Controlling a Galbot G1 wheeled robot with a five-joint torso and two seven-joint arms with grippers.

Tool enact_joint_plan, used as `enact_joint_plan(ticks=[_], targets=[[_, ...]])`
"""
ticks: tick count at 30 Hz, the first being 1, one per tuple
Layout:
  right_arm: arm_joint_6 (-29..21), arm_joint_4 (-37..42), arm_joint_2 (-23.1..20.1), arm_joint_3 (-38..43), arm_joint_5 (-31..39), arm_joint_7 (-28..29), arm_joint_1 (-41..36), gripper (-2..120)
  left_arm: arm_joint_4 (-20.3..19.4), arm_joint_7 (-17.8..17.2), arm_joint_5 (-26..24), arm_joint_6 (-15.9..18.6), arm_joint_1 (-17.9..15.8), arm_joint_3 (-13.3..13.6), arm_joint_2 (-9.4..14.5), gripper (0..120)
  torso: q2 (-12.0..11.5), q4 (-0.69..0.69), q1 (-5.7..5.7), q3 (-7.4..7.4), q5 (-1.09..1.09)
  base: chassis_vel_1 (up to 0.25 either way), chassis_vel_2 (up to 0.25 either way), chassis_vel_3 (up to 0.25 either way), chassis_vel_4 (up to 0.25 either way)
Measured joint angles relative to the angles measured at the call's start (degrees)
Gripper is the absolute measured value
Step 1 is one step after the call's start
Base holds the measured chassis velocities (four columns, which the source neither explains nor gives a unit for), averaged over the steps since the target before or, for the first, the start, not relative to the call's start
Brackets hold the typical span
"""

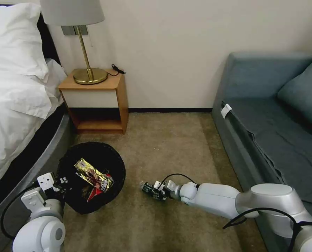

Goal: Pick up the trash bin, then pick up the garbage on the floor and place it into the trash bin.

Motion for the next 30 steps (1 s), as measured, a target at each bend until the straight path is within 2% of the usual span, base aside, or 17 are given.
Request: enact_joint_plan(ticks=[1, 5, 7, 9, 11, 13, 15, 16, 18, 20, 22, 24, 26, 28, 30], targets=[[0.0, 0.0, 0.0, 0.0, 0.0, 0.0, 0.0, 32, 0.0, 0.0, 0.0, 0.0, 0.0, 0.0, 0.0, 2, 0.0, 0.00, 0.00, 0.00, 0.00, 0.000, 0.000, 0.000, 0.000], [0.3, 3.5, -2.6, 1.3, 0.2, 1.4, 0.1, 19, 0.1, 0.0, 0.0, 0.0, 0.0, 0.0, -0.1, 2, 0.0, 0.00, 0.00, 0.00, 0.02, 0.000, 0.000, 0.000, 0.000], [0.3, 3.9, -3.1, 1.6, 0.1, 1.6, 0.1, 18, 0.1, 0.0, 0.0, -0.1, 0.0, 0.0, -0.1, 2, 0.0, 0.00, 0.00, 0.00, 0.02, 0.000, 0.000, 0.000, 0.000], [0.4, 7.3, -7.9, 4.9, -2.1, 4.9, 0.8, 15, 0.2, 0.0, 0.1, -0.1, 0.0, 0.0, -0.3, 2, 0.0, 0.01, 0.00, 0.00, 0.02, 0.000, 0.000, 0.000, 0.000], [0.4, 8.2, -9.2, 6.0, -2.9, 5.9, 1.1, 15, 0.2, 0.0, 0.1, -0.1, 0.0, 0.0, -0.3, 2, 0.0, 0.00, 0.00, 0.00, 0.01, 0.000, 0.000, 0.000, 0.000], [-0.5, 13.3, -14.7, 12.0, -6.5, 9.2, 1.4, 15, 0.2, 0.0, 0.1, -0.1, 0.0, 0.1, -0.2, 2, 0.0, -0.03, 0.00, 0.00, 0.00, 0.000, 0.000, 0.000, 0.000], [-1.8, 18.4, -18.4, 17.8, -8.9, 11.1, 0.9, 15, 0.2, 0.0, 0.1, -0.1, -0.1, 0.3, 0.0, 2, 0.0, -0.02, 0.00, 0.00, 0.01, 0.000, 0.000, 0.000, 0.000], [-1.8, 18.4, -18.4, 17.8, -8.9, 11.1, 0.9, 15, 0.2, 0.0, 0.1, -0.1, -0.1, 0.3, 0.0, 2, 0.0, -0.02, 0.00, 0.00, 0.01, 0.000, 0.000, 0.000, 0.000], [-3.0, 26.1, -21.8, 27.2, -9.8, 12.6, -0.8, 15, 0.3, 0.0, 0.1, 0.0, -0.2, 0.7, 0.1, 2, 0.0, -0.01, 0.00, 0.00, 0.02, 0.000, 0.000, 0.000, 0.000], [-4.1, 32.1, -23.4, 32.0, -8.3, 14.1, -1.5, 15, 0.4, 0.0, 0.1, 0.0, -0.3, 1.0, 0.1, 2, 0.0, -0.01, 0.00, -0.01, -0.01, 0.000, 0.000, 0.000, 0.000], [-4.5, 34.6, -23.8, 33.4, -7.5, 14.8, -1.7, 15, 0.4, 0.0, 0.2, 0.1, -0.4, 1.2, 0.1, 2, 0.0, -0.03, 0.00, -0.01, -0.02, 0.000, 0.000, 0.000, 0.000], [-6.7, 44.0, -24.3, 36.8, -4.2, 16.9, -2.1, 15, 0.7, 0.0, 0.4, 0.1, -0.5, 1.6, 0.1, 2, 0.0, -0.02, 0.00, 0.00, 0.00, 0.000, 0.000, 0.000, 0.000], [-7.0, 45.4, -24.3, 37.1, -3.7, 17.3, -2.1, 15, 0.7, 0.0, 0.4, 0.1, -0.5, 1.7, 0.1, 2, 0.0, -0.02, 0.00, -0.01, 0.00, 0.000, 0.000, 0.000, 0.000], [-10.0, 56.8, -22.0, 37.1, 2.4, 22.9, -2.0, 15, 1.3, 0.0, 0.4, 0.2, -0.9, 2.4, -0.1, 2, 0.0, 0.02, 0.00, -0.01, -0.01, 0.000, 0.000, 0.000, 0.000], [-10.3, 58.7, -21.1, 36.3, 3.7, 24.6, -1.9, 15, 1.3, 0.0, 0.5, 0.2, -1.0, 2.6, -0.2, 2, 0.0, 0.02, 0.00, -0.01, -0.02, 0.000, 0.000, 0.000, 0.000]])
